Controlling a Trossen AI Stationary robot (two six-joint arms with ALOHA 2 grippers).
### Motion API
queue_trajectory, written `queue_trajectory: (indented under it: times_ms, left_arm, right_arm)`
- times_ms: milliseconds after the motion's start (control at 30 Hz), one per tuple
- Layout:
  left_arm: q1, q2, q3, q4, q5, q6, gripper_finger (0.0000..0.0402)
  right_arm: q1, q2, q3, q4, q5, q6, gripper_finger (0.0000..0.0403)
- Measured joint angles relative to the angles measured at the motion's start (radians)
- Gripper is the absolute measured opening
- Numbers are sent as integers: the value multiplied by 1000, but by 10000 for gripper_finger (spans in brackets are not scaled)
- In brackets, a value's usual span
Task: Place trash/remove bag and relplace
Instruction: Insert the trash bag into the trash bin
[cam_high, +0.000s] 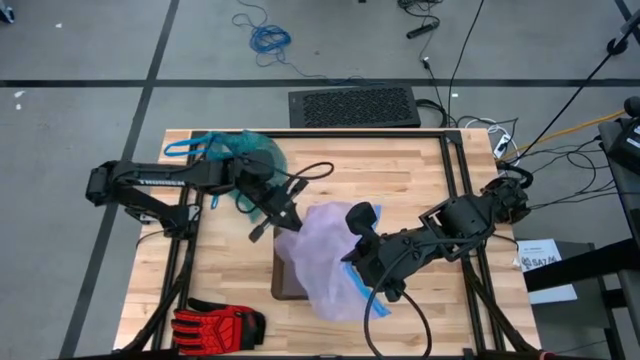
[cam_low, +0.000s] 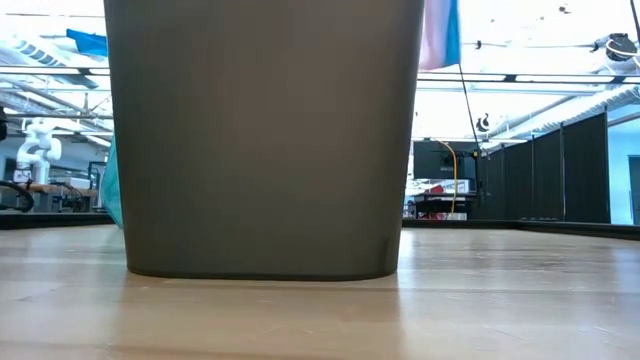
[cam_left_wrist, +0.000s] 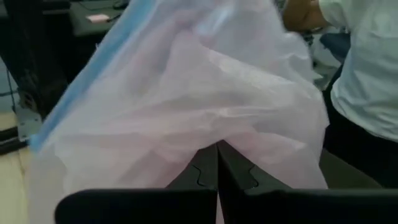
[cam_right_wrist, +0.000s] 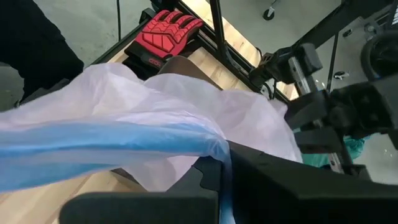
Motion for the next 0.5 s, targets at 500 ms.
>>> queue_trajectory:
  times_ms: [500]
  left_arm:
    - [-171,73,-9,-97,-214,14,30]
  right_arm:
    - [-1,37,0,-21,0,-24,0]
